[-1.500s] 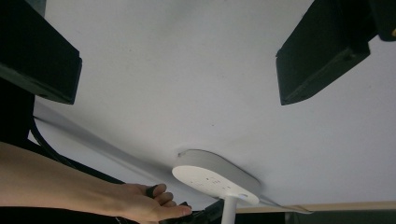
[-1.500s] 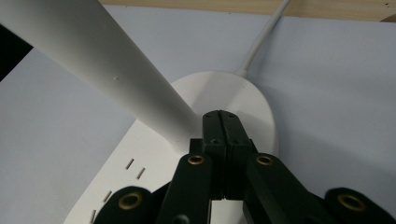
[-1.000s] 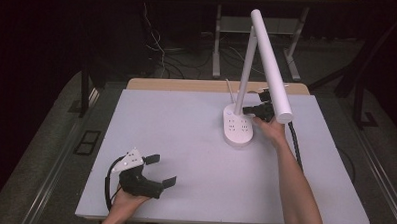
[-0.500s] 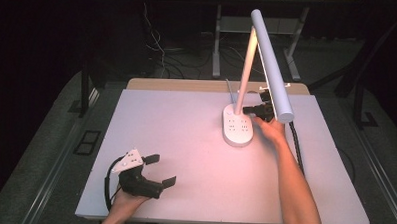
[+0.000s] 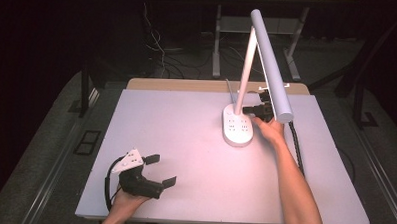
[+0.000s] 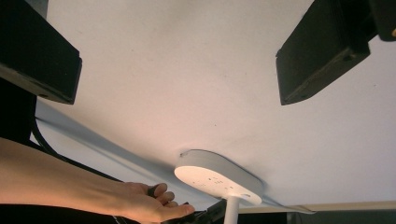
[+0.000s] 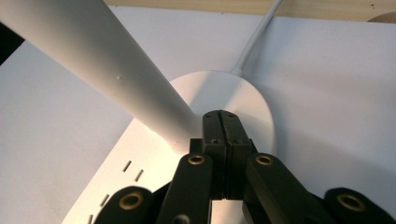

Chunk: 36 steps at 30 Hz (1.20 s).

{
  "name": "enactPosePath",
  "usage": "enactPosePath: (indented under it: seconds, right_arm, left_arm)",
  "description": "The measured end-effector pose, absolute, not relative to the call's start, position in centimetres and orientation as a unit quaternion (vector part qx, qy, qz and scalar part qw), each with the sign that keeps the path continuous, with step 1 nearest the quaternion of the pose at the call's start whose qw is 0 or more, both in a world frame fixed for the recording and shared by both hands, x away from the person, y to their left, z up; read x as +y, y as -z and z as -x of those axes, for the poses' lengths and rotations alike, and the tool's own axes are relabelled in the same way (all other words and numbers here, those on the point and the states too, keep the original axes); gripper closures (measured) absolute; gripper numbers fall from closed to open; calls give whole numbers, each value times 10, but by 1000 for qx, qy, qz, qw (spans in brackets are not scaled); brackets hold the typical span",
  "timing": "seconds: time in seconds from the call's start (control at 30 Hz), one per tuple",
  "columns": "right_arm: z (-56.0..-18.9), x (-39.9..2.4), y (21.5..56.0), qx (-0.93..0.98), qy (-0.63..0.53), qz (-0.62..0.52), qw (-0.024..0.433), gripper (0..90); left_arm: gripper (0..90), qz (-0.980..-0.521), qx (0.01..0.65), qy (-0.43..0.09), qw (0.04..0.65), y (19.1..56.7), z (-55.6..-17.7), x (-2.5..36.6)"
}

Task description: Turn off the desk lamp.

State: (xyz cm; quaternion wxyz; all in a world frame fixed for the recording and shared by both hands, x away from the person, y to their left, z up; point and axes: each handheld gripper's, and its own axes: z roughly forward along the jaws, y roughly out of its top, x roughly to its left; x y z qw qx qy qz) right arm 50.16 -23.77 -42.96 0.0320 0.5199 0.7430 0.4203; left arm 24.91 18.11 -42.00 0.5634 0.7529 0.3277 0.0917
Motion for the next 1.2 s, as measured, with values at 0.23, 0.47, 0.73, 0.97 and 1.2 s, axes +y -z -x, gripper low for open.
enactPosePath:
  seconds: [0.23,0.47,0.73,0.97,1.2]
  right_arm:
    - [-501,-238,429,745,-418,-519,32,900]
    - [-499,-239,432,737,-427,-522,34,900]
    - [-498,-239,433,734,-427,-527,35,900]
    - [-498,-239,432,731,-430,-529,37,900]
    - [-496,-241,431,735,-429,-524,43,900]
  left_arm:
    - [0,-752,328,-93,564,420,-249,181]
    - [0,-753,328,-91,563,420,-249,180]
    - [0,-754,327,-91,563,420,-249,180]
    - [0,-753,330,-89,562,421,-250,179]
    - [0,-752,331,-89,563,421,-250,180]
